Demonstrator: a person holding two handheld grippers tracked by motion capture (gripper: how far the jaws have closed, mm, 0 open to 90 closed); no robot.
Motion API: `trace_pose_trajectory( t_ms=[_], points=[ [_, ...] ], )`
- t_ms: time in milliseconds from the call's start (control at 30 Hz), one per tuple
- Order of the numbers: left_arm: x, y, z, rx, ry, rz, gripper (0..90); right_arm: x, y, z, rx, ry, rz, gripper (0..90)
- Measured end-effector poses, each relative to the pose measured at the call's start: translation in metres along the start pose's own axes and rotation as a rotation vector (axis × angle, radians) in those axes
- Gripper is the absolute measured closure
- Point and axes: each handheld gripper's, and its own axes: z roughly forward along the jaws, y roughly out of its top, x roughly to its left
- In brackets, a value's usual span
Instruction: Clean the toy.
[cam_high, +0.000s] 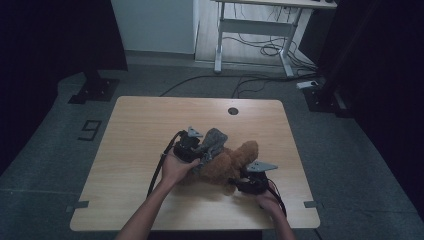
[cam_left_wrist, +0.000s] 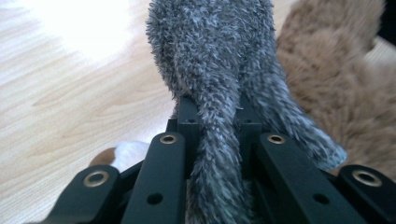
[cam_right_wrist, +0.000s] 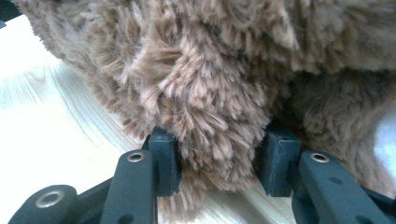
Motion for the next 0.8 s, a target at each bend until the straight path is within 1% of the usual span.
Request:
trace_pose_trajectory(
  t_ms=[33,133,200,233,267,333,400,433,467,500,533,600,667,700,800],
  points=[
    [-0.001,0.003,-0.001,-0.007,-0.002,0.005,77.8,0.000,0.000,0.000,0.000,0.000,0.002,56.2],
    [-0.011,0.022,-0.002,-0.044,-0.039,0.024,77.8,-0.001,0.000,0.000,-0.002,0.002,0.010,56.2],
    [-0.025,0.037,0.002,-0.054,-0.056,0.054,77.7,-0.001,0.000,0.000,-0.001,0.002,0.009,56.2],
    [-0.030,0.042,0.005,-0.054,-0.064,0.061,77.7,-0.002,0.000,0.000,-0.001,0.003,0.008,56.2],
    [-0.039,0.048,0.010,-0.055,-0.083,0.073,77.8,-0.002,0.000,0.000,-0.001,0.004,0.008,56.1],
    [-0.054,0.056,0.020,-0.039,-0.108,0.097,77.8,-0.002,-0.001,0.000,-0.004,0.008,0.011,56.1],
    [-0.067,0.059,0.033,-0.017,-0.117,0.121,77.7,-0.002,-0.001,-0.001,-0.002,0.008,0.010,56.1],
    [-0.070,0.059,0.038,-0.005,-0.122,0.125,77.6,-0.002,-0.001,-0.001,0.001,0.008,0.008,56.1],
    [-0.075,0.058,0.047,0.020,-0.123,0.132,77.6,-0.002,-0.001,-0.001,0.000,0.005,0.005,56.2],
    [-0.077,0.057,0.052,0.041,-0.115,0.144,77.6,-0.002,-0.001,-0.001,0.001,0.005,0.006,56.2],
    [-0.078,0.055,0.055,0.052,-0.108,0.146,77.6,-0.002,-0.001,-0.001,0.004,0.004,0.009,56.1],
    [-0.074,0.051,0.057,0.056,-0.113,0.132,77.6,-0.002,-0.001,-0.001,0.006,0.003,0.009,56.2],
    [-0.066,0.048,0.052,0.053,-0.105,0.117,77.5,-0.002,-0.001,-0.001,0.006,0.004,0.006,56.2],
    [-0.061,0.046,0.048,0.047,-0.101,0.103,77.4,-0.002,-0.001,-0.001,0.005,0.005,0.005,56.2],
    [-0.047,0.038,0.036,0.041,-0.088,0.078,77.4,0.000,0.000,0.000,0.002,-0.001,-0.003,56.2]
  ],
)
